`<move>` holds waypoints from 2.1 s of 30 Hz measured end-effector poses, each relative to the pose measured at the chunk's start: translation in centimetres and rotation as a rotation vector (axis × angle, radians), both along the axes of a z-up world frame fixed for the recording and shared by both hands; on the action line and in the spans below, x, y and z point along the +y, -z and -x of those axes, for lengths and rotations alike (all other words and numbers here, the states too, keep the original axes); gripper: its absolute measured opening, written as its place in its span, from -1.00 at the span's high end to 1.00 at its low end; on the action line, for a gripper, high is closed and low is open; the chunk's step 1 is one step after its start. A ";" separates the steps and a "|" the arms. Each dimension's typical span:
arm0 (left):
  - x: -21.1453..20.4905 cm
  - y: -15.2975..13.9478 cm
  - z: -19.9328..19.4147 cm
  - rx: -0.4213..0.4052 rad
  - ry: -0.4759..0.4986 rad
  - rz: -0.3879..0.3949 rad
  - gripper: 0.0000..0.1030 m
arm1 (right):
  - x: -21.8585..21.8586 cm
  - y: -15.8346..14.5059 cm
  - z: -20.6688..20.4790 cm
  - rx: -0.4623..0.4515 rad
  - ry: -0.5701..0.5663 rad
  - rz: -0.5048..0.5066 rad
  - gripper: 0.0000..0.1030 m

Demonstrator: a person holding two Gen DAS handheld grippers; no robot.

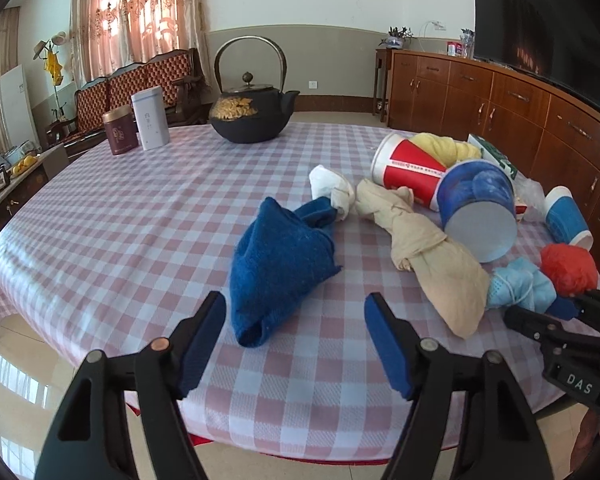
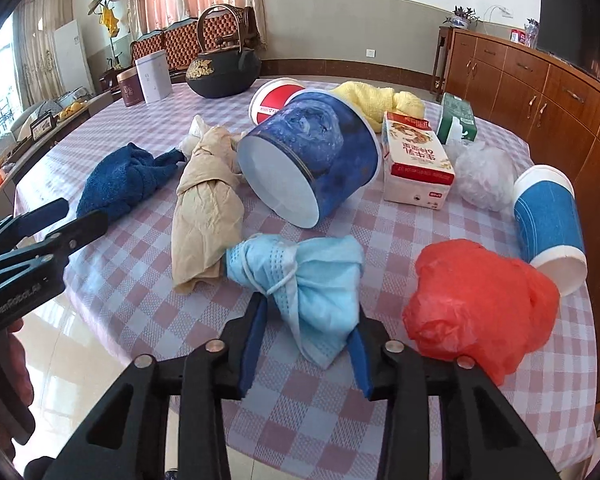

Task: Collect trash
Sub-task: 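Grasp the blue towel with the left gripper while the right gripper grasps the light-blue cloth, then carry the blue towel and light-blue cloth in both grippers over the black bin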

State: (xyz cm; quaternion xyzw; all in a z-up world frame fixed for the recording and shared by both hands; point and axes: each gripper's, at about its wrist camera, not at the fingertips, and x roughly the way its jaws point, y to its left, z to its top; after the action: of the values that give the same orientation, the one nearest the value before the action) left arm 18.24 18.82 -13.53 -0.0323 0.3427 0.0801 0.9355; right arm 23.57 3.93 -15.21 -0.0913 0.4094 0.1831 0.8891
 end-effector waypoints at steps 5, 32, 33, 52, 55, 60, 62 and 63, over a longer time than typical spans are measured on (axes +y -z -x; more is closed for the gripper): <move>0.5 1.0 -2.2 0.024 0.017 0.022 0.39 | -0.1 -0.8 -0.3 -0.027 -0.017 -0.029 0.80; -13.2 -10.3 8.5 -0.142 0.229 0.036 0.60 | -16.5 -12.4 10.4 -0.221 0.223 -0.137 0.82; -14.2 -10.5 8.7 -0.144 0.251 0.040 0.60 | -17.8 -12.6 10.8 -0.224 0.246 -0.136 0.82; -33.3 -9.7 8.6 -0.066 0.674 0.081 0.60 | -39.2 -11.5 18.3 -0.187 0.600 -0.056 0.82; -36.9 -8.2 8.4 -0.019 0.741 0.083 0.60 | -42.5 -9.8 18.9 -0.147 0.634 -0.043 0.82; -42.5 -5.7 8.3 0.048 0.823 0.080 0.60 | -46.4 -7.3 19.1 -0.099 0.665 -0.038 0.82; -44.6 -4.7 8.1 0.068 0.844 0.073 0.60 | -47.5 -6.4 18.8 -0.085 0.668 -0.037 0.82; -45.5 -4.3 7.9 0.077 0.852 0.066 0.60 | -48.1 -5.9 18.5 -0.075 0.669 -0.036 0.82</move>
State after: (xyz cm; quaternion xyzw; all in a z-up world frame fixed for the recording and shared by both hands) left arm 10.29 -26.64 -9.28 0.0851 0.3624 -0.3233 0.8700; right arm 5.07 -44.17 -9.31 0.0572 0.3805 -0.1149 0.9158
